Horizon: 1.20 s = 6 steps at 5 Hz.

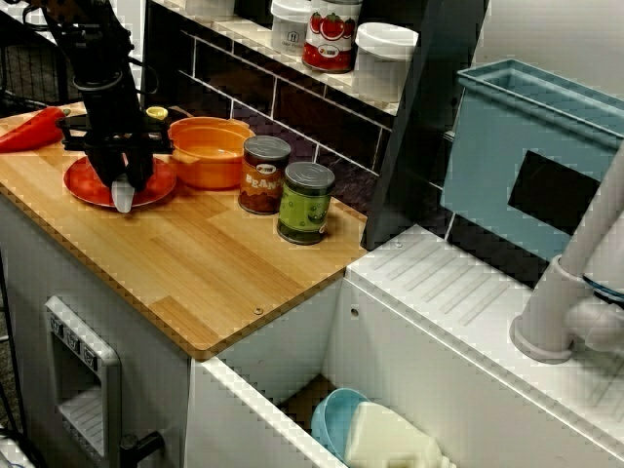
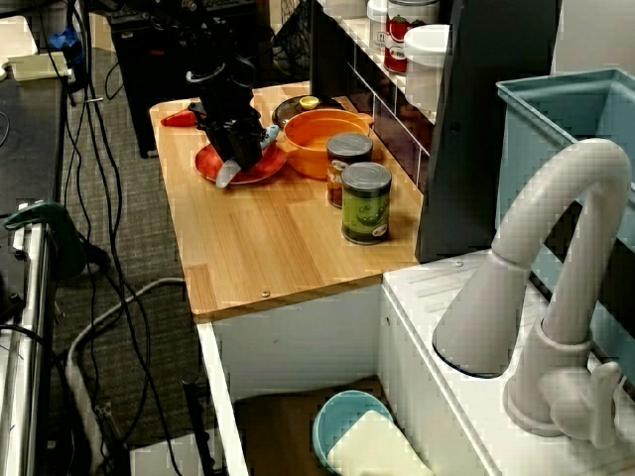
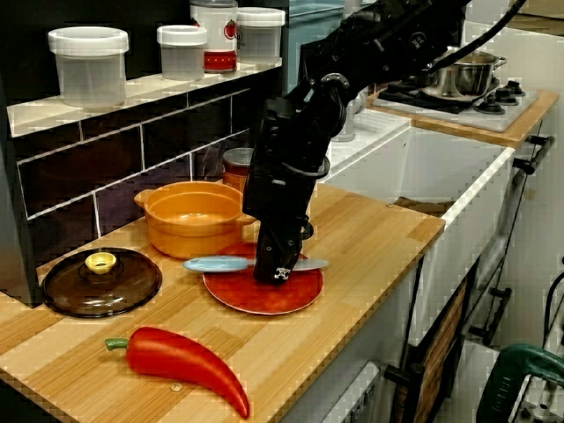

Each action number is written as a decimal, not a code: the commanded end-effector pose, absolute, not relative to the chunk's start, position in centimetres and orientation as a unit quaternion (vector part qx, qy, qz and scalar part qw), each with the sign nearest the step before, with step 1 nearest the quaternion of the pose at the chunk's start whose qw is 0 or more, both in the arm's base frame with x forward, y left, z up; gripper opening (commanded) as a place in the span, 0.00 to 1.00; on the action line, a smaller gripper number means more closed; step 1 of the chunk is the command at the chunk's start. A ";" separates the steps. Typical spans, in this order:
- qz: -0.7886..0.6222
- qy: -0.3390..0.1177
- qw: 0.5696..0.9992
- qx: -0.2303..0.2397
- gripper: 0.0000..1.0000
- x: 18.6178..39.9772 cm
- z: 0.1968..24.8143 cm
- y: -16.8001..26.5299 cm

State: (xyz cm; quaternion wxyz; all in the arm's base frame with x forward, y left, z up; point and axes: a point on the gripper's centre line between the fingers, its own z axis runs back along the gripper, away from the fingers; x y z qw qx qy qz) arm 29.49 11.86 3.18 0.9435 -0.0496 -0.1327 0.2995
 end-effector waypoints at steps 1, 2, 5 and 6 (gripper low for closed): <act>0.298 -0.144 0.940 -0.080 0.00 29.5 7.2 12.8; 0.295 -0.150 0.939 -0.097 0.00 29.1 9.0 12.9; 0.219 -0.146 0.957 -0.124 0.00 28.6 10.3 9.2; 0.184 -0.137 0.964 -0.132 0.00 28.1 10.8 7.0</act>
